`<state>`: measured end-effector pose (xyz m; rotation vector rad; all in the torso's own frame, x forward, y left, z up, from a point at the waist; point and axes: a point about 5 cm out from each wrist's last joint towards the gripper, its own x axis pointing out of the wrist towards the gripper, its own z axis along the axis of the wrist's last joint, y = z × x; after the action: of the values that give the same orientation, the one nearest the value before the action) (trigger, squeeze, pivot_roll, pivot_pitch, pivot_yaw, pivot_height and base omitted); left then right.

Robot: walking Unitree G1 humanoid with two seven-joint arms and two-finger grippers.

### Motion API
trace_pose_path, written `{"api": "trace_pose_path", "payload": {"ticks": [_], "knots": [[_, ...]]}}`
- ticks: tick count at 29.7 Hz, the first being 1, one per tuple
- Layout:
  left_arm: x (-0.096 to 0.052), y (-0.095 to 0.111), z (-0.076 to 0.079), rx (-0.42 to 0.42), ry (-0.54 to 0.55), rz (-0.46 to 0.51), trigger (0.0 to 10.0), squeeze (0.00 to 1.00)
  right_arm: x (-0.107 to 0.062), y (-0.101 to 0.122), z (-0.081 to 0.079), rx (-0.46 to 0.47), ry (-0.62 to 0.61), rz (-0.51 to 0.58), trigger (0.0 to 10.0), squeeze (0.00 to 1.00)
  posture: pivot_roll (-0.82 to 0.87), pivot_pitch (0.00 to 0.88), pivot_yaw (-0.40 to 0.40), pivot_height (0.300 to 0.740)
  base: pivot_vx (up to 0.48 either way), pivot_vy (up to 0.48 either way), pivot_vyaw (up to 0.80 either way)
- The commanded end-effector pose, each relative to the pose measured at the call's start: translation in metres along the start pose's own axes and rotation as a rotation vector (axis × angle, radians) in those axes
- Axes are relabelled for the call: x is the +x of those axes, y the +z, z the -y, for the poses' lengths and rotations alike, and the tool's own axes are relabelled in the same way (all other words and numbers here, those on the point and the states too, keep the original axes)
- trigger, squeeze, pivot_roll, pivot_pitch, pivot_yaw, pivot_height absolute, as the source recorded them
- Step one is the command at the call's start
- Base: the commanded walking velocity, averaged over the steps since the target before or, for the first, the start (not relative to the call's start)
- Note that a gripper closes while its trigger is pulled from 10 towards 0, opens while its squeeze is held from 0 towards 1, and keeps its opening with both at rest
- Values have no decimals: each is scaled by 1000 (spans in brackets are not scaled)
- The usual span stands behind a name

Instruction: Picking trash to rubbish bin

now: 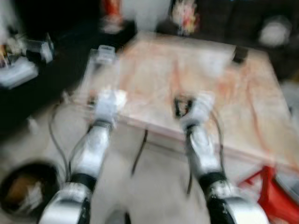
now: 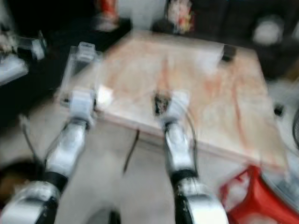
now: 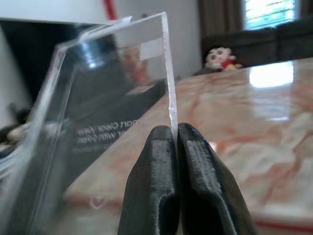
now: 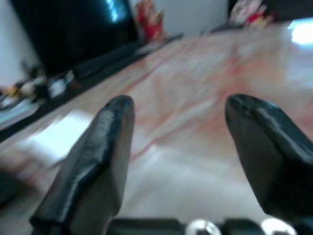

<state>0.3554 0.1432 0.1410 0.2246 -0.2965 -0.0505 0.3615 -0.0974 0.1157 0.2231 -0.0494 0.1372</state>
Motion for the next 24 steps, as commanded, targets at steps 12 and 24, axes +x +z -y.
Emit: {"api": "trace_pose_path", "payload": {"ticks": [12,24], "knots": [[7,11,7,-5,-23,42,10000,0,1,4,11,-20,-20,11,10000,0,-34,0,-54,740,-330,0,0],[-24,-42,-2,-83,4,-227,10000,0,-24,-39,43,-15,-85,-201,10000,0,-35,0,-56,740,-81,0,0]]}}
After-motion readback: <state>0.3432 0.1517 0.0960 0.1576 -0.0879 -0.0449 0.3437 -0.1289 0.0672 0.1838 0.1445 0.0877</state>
